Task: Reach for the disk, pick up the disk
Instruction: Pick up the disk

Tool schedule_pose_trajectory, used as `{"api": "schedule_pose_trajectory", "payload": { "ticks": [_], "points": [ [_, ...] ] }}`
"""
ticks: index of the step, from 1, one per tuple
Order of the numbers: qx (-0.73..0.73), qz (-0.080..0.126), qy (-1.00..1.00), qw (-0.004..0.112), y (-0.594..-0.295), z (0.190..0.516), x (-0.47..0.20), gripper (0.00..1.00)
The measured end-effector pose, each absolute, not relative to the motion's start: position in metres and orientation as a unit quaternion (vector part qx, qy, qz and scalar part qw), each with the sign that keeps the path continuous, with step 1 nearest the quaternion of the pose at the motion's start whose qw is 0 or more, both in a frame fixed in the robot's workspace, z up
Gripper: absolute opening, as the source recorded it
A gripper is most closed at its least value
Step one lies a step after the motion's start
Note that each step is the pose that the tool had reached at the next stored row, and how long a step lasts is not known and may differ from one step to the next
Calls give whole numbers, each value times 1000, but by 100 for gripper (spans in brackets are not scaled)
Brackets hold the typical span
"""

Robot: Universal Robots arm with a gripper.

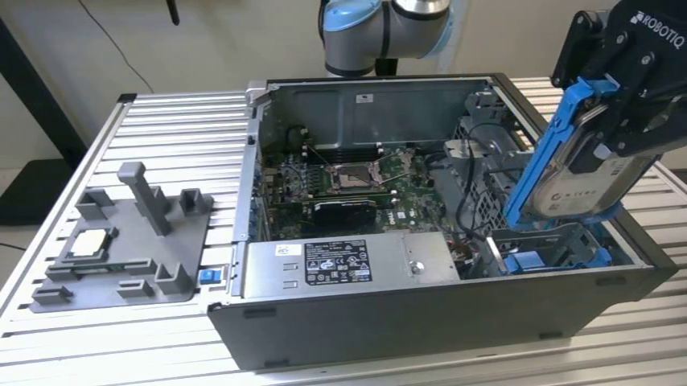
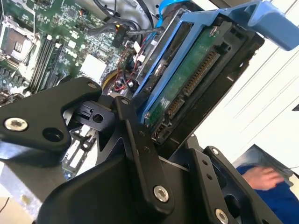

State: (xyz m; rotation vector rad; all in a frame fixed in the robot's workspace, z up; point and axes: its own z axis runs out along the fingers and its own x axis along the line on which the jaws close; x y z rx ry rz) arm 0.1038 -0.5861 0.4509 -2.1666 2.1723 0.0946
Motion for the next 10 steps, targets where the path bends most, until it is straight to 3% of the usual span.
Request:
{"api": "schedule_pose_trajectory", "payload": {
  "ticks": [10],
  "points": [
    [-705,31,707,36,-586,449,106,0]
  ]
}}
